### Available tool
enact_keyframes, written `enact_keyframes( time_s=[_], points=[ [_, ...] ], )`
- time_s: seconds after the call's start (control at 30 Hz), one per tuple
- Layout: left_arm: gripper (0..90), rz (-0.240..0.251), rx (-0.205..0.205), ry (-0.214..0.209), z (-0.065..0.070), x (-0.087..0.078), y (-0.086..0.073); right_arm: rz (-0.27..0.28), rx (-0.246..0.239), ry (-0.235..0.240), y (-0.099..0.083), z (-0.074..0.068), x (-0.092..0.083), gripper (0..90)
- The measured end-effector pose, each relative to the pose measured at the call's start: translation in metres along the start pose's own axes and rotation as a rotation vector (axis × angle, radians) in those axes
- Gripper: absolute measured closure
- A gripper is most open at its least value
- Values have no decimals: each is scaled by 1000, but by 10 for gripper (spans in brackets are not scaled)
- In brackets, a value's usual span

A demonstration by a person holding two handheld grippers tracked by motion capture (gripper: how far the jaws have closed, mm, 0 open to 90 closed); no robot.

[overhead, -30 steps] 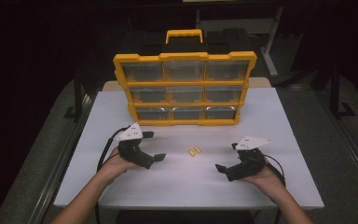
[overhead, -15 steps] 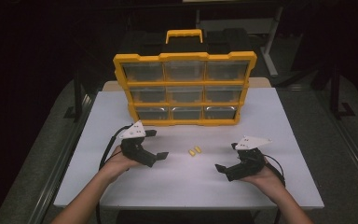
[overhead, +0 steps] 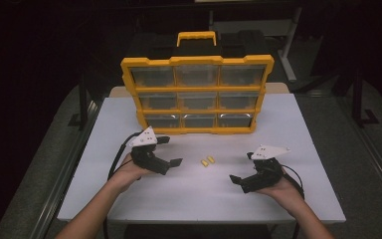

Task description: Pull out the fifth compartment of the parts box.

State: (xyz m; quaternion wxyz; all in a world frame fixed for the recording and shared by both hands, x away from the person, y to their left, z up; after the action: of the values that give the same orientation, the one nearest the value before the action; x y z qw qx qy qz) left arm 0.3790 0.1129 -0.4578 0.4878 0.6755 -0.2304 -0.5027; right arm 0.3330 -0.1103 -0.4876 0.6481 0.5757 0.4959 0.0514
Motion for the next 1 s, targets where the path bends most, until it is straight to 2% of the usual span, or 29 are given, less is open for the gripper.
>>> enact_keyframes(
  time_s=[0.23,1.0],
  points=[
    [27,12,6,5,-1,5,5,-2,1,0,0,0,0,0],
    [0,9,20,0,-1,20,11,-3,1,0,0,0,0,0]
  ],
)
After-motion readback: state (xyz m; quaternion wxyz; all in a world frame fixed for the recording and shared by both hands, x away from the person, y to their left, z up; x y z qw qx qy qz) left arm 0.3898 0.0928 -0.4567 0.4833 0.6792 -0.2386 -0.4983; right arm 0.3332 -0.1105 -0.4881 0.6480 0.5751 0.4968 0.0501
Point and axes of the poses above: each handheld gripper's, and its own axes: x roughly forward along the jaws, y roughly out of its top, z roughly to its right, the point moved 10 cm from there along x, roughly forward along the jaws, and after that the axes turned 5 degrees about x, right-handed, at the moved point
